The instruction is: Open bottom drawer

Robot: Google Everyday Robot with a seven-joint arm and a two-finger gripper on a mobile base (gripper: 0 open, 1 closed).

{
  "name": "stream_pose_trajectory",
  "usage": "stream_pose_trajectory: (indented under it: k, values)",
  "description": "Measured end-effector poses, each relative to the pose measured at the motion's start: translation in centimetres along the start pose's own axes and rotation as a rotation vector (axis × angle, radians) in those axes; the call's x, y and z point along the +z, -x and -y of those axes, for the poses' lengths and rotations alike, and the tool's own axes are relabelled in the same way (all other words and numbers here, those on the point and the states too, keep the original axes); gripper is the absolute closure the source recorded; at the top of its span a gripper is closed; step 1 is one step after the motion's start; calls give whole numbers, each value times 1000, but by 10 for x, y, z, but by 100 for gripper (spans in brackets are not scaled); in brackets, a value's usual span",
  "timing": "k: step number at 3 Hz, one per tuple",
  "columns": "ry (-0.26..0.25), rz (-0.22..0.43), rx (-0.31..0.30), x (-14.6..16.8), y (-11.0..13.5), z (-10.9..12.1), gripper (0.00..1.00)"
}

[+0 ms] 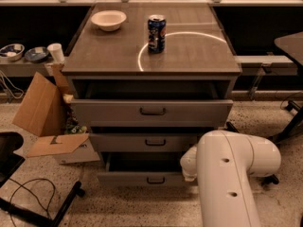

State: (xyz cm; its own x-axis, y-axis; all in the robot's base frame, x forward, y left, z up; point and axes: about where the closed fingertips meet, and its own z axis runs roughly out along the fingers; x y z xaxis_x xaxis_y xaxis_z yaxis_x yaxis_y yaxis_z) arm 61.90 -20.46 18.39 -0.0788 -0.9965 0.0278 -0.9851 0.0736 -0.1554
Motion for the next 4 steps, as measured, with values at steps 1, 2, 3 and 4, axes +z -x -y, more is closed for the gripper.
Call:
stream_pose_trajectory:
  k: [1,2,3,4]
  values:
    - [11,-36,60,-5,-28,-19,100]
    - [12,-46,70,-6,-28,-22,100]
    - [11,-47,71,-5,-26,-22,100]
    - [4,-52,81,-9,-31,-22,100]
